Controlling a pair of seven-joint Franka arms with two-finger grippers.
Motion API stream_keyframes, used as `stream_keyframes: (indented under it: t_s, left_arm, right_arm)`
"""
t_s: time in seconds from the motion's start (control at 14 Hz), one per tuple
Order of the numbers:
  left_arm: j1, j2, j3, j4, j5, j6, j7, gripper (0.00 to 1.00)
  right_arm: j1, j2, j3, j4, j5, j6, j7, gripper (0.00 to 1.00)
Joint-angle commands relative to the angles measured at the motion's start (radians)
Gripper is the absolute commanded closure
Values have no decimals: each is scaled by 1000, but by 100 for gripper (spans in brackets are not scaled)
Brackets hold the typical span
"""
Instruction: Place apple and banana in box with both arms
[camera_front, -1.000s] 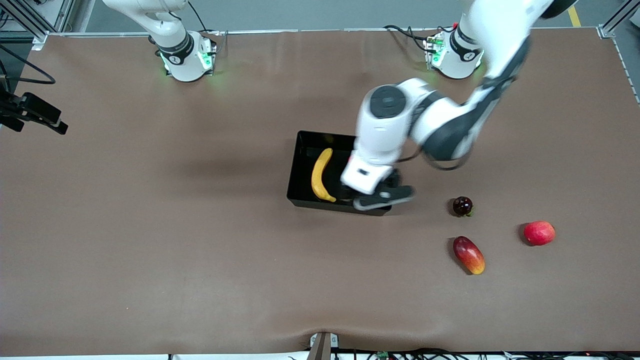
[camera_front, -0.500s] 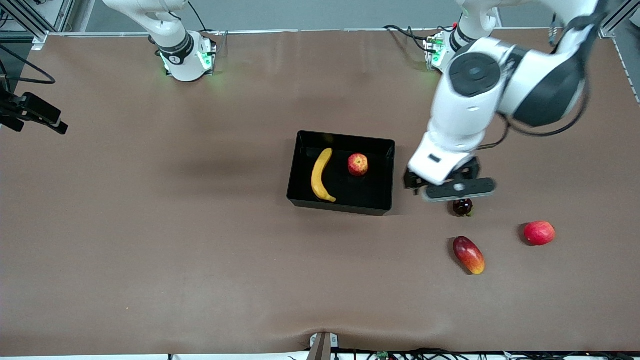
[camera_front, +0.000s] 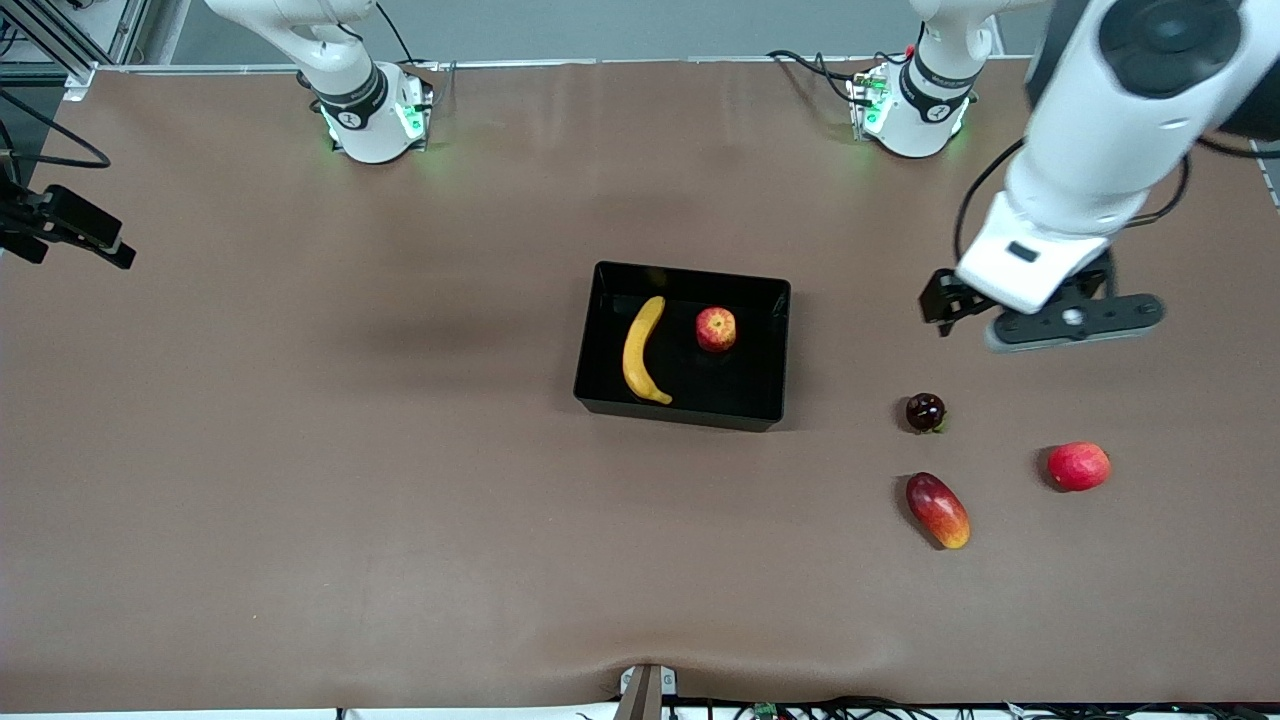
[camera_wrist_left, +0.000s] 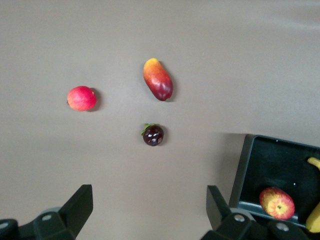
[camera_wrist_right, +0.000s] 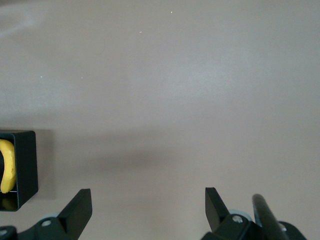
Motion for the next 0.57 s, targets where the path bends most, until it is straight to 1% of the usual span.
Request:
stream_keyframes:
  t_s: [0.0, 0.07, 0.14, 0.29, 0.36, 0.43, 0.5]
  left_arm:
    - [63, -55, -2, -5, -76, -23, 81, 0]
    - [75, -87, 8, -8, -117, -23, 128, 0]
    - [69, -107, 45, -17, -145, -24, 175, 0]
    - [17, -133, 140, -26, -177, -56, 222, 0]
    - [-18, -148, 195, -28, -193, -76, 237, 0]
    - [-83, -159, 268, -28, -197, -98, 256, 0]
    - [-163, -168, 362, -28, -207, -128, 269, 0]
  right_arm:
    - [-4, 0, 1, 7, 10, -5, 2, 0]
    - [-6, 0, 1, 7, 10, -5, 2, 0]
    - [-6, 0, 1, 7, 10, -5, 0, 0]
    - [-6, 0, 1, 7, 11, -5, 2, 0]
    - [-6, 0, 1, 7, 11, -3, 2, 0]
    - [-6, 0, 1, 7, 11, -5, 2, 0]
    - [-6, 0, 1, 7, 11, -5, 2, 0]
